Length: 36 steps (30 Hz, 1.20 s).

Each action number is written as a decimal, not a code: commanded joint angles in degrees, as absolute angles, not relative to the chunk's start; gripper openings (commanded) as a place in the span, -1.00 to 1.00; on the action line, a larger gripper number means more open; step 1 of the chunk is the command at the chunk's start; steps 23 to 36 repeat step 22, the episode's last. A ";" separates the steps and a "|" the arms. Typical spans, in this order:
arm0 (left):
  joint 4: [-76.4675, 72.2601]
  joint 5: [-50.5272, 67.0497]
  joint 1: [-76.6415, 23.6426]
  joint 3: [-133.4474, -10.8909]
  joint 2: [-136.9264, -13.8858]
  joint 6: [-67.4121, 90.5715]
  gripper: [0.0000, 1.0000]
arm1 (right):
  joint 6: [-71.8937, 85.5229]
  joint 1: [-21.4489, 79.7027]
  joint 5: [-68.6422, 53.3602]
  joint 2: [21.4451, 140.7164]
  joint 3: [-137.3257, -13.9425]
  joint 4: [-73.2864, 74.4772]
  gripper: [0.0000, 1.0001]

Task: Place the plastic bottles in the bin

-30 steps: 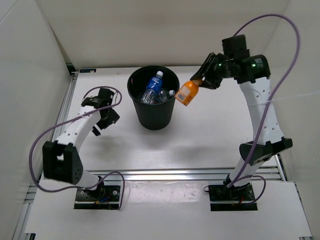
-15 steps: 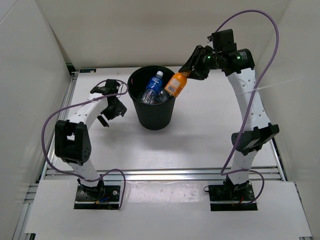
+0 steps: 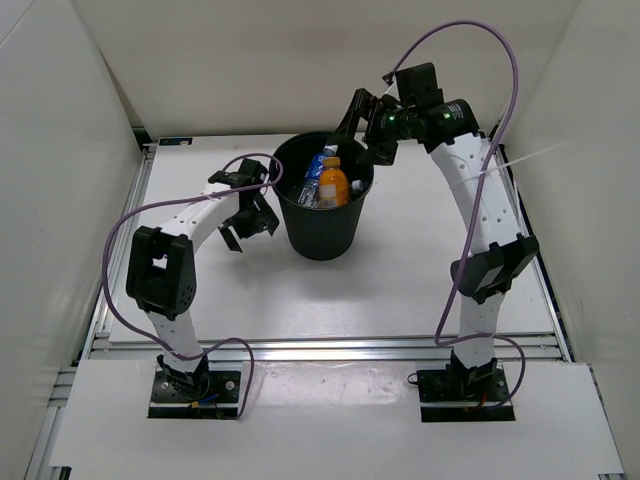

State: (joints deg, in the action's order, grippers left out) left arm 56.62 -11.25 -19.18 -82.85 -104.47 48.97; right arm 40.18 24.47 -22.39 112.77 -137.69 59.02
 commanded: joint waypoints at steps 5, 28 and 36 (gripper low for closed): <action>55.80 -11.41 -19.78 -81.73 -101.07 47.81 1.00 | 35.42 19.01 -12.66 103.63 -129.91 63.89 1.00; 41.51 -34.08 -20.48 -80.80 -65.35 32.18 1.00 | 31.12 7.21 -9.32 91.41 -123.66 67.32 1.00; 41.51 -34.08 -20.48 -80.80 -65.35 32.18 1.00 | 31.12 7.21 -9.32 91.41 -123.66 67.32 1.00</action>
